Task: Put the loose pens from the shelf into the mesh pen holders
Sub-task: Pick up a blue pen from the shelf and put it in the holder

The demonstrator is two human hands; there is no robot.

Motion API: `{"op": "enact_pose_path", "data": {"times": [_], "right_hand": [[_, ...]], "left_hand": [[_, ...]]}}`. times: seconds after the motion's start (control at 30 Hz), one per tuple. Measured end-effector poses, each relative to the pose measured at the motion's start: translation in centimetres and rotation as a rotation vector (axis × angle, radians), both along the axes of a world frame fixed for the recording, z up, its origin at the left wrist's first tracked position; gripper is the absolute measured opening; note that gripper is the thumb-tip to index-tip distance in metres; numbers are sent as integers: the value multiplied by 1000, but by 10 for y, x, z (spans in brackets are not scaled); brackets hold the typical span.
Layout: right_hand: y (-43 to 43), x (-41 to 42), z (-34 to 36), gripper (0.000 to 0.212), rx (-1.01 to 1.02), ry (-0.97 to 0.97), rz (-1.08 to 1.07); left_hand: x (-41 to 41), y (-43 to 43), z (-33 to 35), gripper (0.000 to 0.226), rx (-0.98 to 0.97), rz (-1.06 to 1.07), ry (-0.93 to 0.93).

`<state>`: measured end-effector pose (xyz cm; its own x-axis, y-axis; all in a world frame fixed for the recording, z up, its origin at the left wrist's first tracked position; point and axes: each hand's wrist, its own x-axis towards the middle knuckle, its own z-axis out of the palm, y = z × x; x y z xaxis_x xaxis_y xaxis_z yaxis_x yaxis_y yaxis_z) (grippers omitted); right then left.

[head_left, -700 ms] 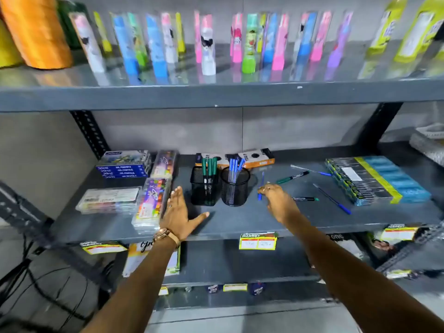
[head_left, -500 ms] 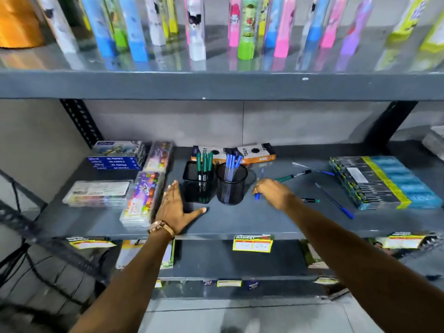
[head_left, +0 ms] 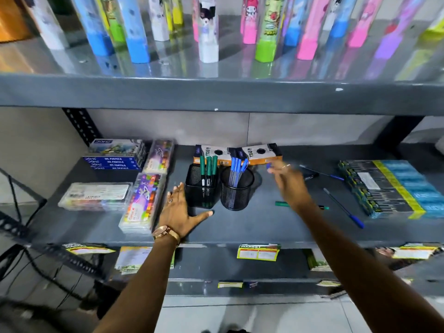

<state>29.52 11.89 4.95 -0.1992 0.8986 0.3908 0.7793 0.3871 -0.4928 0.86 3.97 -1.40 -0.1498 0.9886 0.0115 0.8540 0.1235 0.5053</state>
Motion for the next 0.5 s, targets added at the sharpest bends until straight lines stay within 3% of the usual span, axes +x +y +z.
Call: {"op": "enact_pose_path", "data": {"times": [0.1,0.2,0.3,0.5], "right_hand": [[-17,-18,36,14,112,567,-142],[-20,-38,62,26,204,909,-103],[-10,-56,64,24,189,832,-162],[-1,-71,10,17,-137,562,-241]], "left_hand": [[-1,0,-3,128,-8,7,5],[-1,1,-3,127,-12,11,11],[-2,2,-3,127,-12,7,22],[-3,2,-3,128,-23,4,27]]}}
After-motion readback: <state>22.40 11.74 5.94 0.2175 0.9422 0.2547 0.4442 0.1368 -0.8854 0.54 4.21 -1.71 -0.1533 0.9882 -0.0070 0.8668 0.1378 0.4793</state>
